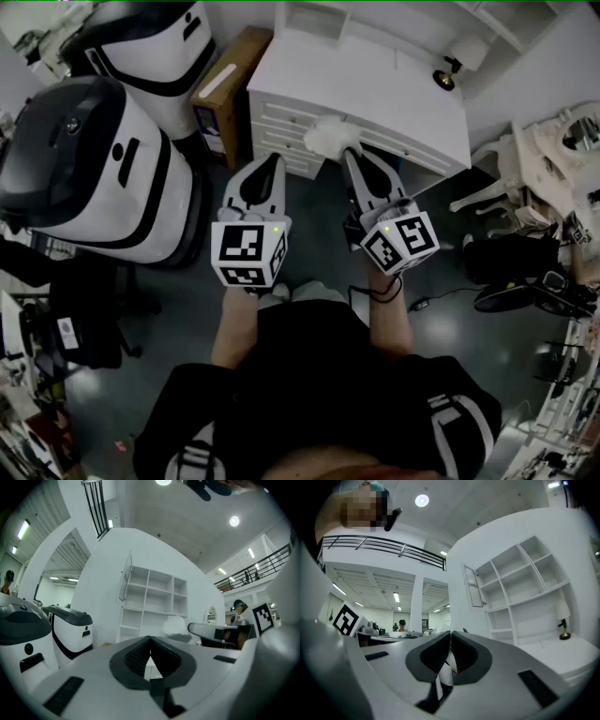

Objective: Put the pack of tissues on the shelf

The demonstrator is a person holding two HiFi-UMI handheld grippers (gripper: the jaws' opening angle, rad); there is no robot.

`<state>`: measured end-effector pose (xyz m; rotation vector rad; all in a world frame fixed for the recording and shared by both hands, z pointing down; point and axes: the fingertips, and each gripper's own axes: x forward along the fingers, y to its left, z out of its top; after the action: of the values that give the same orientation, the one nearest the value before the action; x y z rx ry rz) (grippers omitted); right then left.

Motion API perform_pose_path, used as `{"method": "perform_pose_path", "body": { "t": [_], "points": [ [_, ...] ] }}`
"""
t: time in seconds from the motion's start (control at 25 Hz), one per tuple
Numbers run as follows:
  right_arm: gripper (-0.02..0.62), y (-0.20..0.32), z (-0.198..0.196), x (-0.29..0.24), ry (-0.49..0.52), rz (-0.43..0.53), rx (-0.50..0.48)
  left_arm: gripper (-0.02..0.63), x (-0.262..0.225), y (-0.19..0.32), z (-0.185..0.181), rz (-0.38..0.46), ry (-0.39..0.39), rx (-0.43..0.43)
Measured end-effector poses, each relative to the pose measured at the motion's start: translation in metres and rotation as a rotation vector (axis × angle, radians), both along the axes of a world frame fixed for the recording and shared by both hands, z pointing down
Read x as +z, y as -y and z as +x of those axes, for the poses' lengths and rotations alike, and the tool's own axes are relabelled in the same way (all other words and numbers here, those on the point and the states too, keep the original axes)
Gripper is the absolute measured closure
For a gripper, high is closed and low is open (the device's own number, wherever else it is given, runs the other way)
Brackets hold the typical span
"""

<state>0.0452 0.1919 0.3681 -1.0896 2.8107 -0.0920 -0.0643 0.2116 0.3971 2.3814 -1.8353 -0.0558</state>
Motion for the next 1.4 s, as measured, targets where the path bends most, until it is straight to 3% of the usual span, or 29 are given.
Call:
{"method": "perform_pose_path", "body": {
  "t": [0.36, 0.56, 0.76, 1.04, 1.4],
  "points": [
    [0.575, -0.006, -0.01, 0.008, -0.012, -0.022, 0.009, 0.595, 0.006, -0.017, -0.015, -0.013, -0.024, -0.013],
    [0.575, -0.005, -0.004, 0.011, -0.045, -0.022, 0.034, 0.595, 0.006, -0.009, -0.009, -0.001, -0.031, 0.014],
    [0.575, -0.006, 0.013, 0.013, -0.032, -0.032, 0.049, 0.595, 0.021, 0.0, 0.002, -0.044, -0.052, 0.032],
    [0.574, 0.023, 0.022, 0.008, -0.059, -0.01, 0.079, 0.595, 0.006, 0.037, 0.021, -0.01, -0.039, 0.066],
    [0.575, 0.087, 0.022, 0.034, -0.075, -0.078, 0.114, 0.595, 0.023, 0.09, 0.016, -0.061, -0.023, 0.043]
  ]
}}
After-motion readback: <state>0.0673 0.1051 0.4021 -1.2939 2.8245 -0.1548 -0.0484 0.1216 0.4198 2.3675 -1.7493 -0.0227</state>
